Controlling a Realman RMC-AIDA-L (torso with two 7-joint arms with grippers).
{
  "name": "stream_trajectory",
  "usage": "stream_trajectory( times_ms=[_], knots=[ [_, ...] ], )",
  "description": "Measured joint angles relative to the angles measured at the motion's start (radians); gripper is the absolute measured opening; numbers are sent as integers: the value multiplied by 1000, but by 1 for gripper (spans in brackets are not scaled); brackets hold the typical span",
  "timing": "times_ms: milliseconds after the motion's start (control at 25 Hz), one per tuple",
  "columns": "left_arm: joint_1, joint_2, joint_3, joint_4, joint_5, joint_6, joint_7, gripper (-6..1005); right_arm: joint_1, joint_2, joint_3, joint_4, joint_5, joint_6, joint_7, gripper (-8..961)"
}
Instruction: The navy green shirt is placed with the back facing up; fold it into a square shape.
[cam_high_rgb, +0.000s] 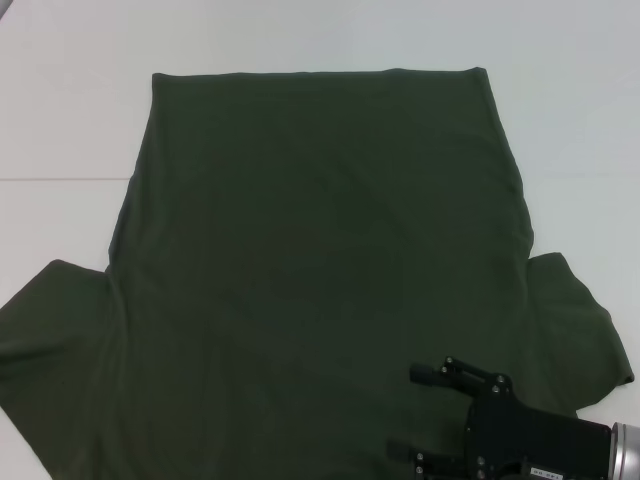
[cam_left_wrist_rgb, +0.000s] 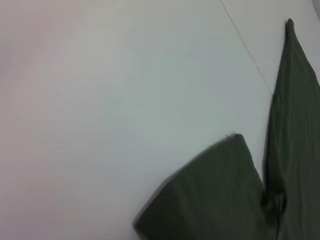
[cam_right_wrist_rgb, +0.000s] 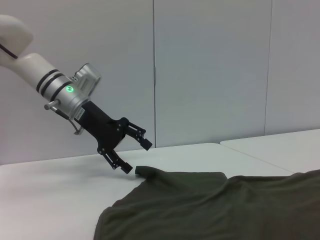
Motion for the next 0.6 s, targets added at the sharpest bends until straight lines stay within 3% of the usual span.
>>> stream_trajectory(
  times_ms=[600],
  knots=[
    [-16, -2, 0, -35, -1, -75, -6, 955, 3, 0, 0, -4, 0, 0, 0, 896]
  ],
)
